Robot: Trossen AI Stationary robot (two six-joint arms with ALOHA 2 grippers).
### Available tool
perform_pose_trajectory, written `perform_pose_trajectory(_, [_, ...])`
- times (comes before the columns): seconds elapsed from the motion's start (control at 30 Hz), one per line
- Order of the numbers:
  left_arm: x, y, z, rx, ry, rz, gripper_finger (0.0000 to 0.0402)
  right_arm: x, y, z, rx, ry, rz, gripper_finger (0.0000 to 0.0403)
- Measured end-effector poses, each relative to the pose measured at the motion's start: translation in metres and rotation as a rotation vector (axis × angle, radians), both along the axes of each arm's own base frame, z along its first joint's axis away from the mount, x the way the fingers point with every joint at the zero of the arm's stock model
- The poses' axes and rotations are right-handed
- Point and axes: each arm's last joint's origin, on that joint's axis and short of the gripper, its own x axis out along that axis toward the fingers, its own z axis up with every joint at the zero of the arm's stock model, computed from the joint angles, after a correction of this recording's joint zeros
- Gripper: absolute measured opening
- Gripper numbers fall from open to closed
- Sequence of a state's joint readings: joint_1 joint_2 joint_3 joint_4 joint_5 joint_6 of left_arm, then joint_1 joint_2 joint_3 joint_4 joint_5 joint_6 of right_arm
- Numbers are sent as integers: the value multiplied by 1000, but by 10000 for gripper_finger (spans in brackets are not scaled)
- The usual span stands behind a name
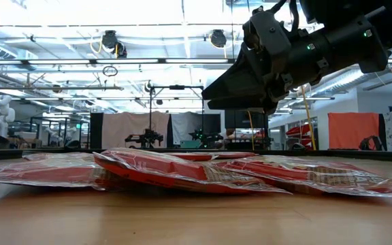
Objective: Sort popcorn bags into baskets
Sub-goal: Put the popcorn bag into the orange bin
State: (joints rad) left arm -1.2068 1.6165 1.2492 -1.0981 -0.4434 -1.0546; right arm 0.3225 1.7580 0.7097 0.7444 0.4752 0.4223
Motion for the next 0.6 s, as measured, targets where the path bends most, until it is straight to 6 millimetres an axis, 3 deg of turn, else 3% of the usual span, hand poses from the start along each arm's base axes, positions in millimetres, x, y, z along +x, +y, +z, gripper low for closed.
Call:
perform_pose_trajectory(0.3, [-1, 1, -5, -18, 23, 35, 64, 0, 0, 0, -6, 1, 2, 171])
perform_pose_trajectory(0.6, [0, -1, -5, -52, 13, 58, 128, 0, 0, 0, -11, 2, 4, 171])
